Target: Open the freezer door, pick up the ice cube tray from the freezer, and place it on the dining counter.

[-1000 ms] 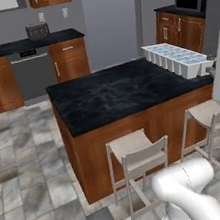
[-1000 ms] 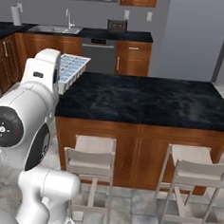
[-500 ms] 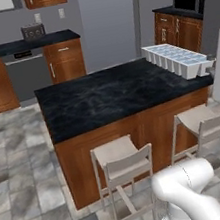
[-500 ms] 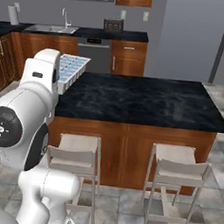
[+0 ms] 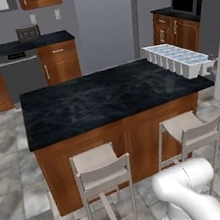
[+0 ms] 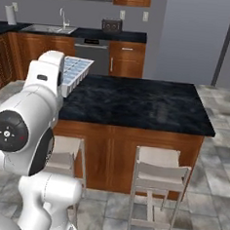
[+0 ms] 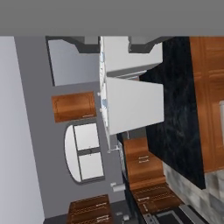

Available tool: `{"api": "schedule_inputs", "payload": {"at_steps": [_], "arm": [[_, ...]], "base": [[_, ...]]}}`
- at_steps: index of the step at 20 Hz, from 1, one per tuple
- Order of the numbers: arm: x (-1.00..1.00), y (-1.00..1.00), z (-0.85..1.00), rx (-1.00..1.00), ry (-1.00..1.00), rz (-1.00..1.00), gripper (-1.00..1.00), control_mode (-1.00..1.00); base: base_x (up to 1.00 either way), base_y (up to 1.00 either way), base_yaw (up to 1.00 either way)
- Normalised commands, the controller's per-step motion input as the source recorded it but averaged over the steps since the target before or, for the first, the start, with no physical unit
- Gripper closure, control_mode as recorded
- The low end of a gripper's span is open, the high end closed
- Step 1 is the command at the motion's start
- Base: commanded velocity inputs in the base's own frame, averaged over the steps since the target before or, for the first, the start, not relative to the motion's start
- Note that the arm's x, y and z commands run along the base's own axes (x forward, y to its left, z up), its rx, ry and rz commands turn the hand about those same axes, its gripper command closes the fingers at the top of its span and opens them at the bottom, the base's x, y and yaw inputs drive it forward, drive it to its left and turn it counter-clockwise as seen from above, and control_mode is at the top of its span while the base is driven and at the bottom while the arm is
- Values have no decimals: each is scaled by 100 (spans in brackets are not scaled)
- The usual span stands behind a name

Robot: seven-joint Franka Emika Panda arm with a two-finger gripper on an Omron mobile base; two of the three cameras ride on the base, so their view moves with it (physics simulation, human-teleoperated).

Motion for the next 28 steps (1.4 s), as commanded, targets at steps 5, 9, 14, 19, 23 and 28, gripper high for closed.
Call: {"api": "schedule_inputs", "payload": {"at_steps": [5, 9, 14, 19, 23, 28], "arm": [[0, 0, 0, 0, 0, 0, 100, 100], [0, 0, 0, 0, 0, 0, 100, 100], [0, 0, 0, 0, 0, 0, 100, 100], [0, 0, 0, 0, 0, 0, 100, 100], [0, 0, 0, 0, 0, 0, 100, 100], [0, 0, 0, 0, 0, 0, 100, 100]], "base": [[29, 1, 0], [67, 1, 1], [53, 0, 0], [50, 0, 0], [34, 0, 0], [31, 0, 0]]}}
